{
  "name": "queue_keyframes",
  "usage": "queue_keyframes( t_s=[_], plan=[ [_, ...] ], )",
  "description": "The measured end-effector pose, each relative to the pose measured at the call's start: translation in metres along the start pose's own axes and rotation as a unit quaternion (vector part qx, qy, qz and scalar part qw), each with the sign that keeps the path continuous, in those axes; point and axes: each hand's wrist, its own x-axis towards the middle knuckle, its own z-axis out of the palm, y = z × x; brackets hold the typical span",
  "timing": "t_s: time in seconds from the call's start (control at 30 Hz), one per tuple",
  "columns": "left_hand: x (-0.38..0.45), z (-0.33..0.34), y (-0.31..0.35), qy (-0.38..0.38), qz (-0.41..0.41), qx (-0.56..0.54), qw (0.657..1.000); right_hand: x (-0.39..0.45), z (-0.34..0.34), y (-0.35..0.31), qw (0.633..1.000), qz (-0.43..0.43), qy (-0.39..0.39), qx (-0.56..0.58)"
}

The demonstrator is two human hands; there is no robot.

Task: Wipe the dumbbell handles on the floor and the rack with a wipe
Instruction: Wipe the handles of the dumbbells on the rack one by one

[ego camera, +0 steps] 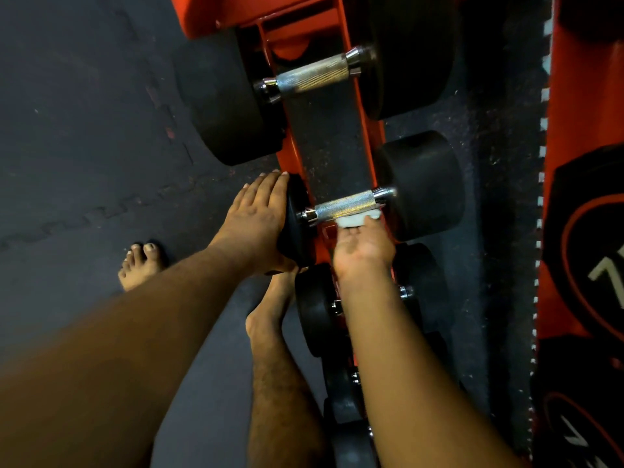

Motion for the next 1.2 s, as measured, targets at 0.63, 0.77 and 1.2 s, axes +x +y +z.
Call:
queue_keyframes(
  t_s=[0.63, 0.77, 1.2],
  plan=[
    [-0.001, -0.002, 0.002, 0.008, 0.006, 0.003, 1.000, 0.001, 0.021, -0.023, 0.998, -0.002, -0.064, -0.028],
    [-0.001, -0.003, 0.001, 0.002, 0.000, 0.001, 1.000, -0.005, 0.025, -0.023, 0.996, 0.011, -0.068, -0.057],
    [0.000, -0.001, 0.002, 0.002, 0.001, 0.006, 1.000, -0.009, 0.010, -0.003, 0.976, 0.088, -0.103, -0.168]
  ],
)
